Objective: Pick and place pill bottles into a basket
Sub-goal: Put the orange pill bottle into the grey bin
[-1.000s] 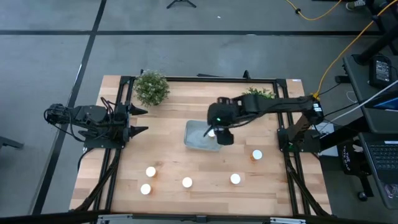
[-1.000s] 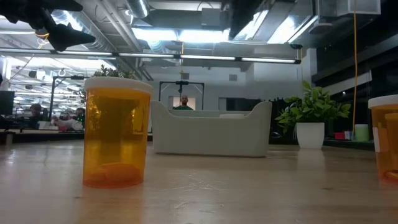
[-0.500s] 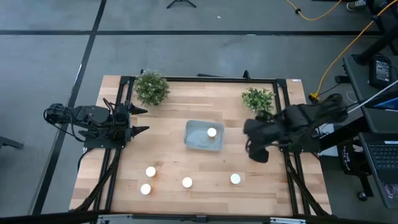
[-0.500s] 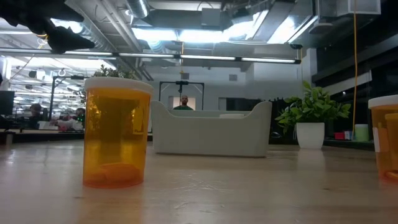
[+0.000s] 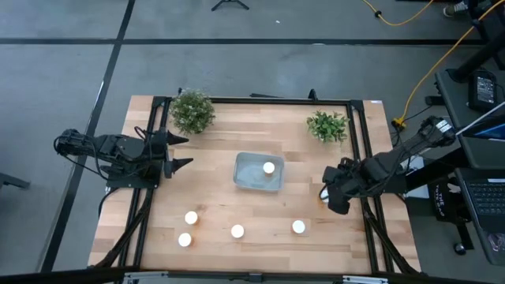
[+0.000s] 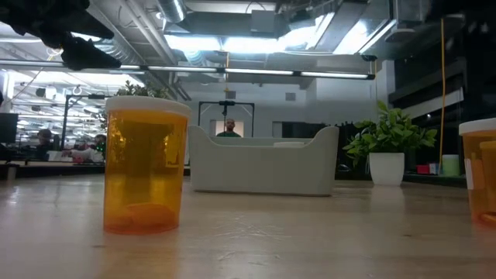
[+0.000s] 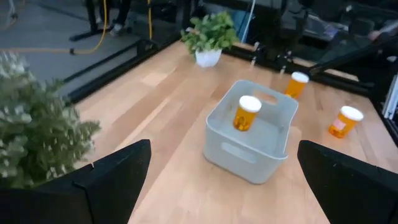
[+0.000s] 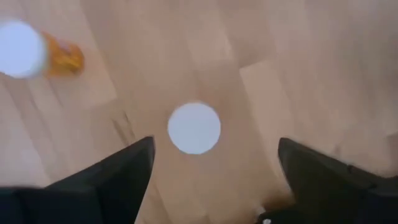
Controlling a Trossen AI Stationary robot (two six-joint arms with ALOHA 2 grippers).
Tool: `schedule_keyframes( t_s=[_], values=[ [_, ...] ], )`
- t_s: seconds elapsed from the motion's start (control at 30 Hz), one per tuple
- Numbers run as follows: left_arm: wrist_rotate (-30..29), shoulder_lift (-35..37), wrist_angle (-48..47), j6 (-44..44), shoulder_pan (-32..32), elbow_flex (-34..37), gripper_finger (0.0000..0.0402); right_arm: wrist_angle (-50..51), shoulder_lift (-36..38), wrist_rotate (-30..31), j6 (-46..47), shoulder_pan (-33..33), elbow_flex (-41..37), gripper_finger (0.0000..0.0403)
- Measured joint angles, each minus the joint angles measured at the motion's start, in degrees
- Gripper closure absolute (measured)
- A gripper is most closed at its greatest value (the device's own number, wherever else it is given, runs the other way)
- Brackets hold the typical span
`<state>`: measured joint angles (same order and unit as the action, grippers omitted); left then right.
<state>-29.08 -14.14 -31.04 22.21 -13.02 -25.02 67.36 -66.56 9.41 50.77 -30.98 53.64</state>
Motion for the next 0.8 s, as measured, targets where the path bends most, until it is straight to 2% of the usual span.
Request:
schedule_keyframes(
  t_s=[0.13, 0.23, 0.5, 0.8],
  values=[
    [0.00, -2.08, -0.01, 2.82, 0.00, 0.00, 0.0002, -9.58, 0.83, -1.47, 0.10, -0.04, -5.64, 0.0060],
    [0.09, -3.74, 0.00, 4.05, 0.00, 0.00, 0.0002, -12.05, 0.67, -1.94, 0.53, -0.04, -7.08, 0.0060],
    [0.93, -7.40, 2.26, 4.13, 0.00, 0.00, 0.0002, -11.87, 0.67, -1.46, 0.58, 1.22, -7.10, 0.0060],
    [2.19, -7.77, 3.01, 4.05, 0.01, 0.00, 0.0002, -11.68, -1.45, -1.44, -2.64, 1.20, -7.10, 0.0061]
  ],
)
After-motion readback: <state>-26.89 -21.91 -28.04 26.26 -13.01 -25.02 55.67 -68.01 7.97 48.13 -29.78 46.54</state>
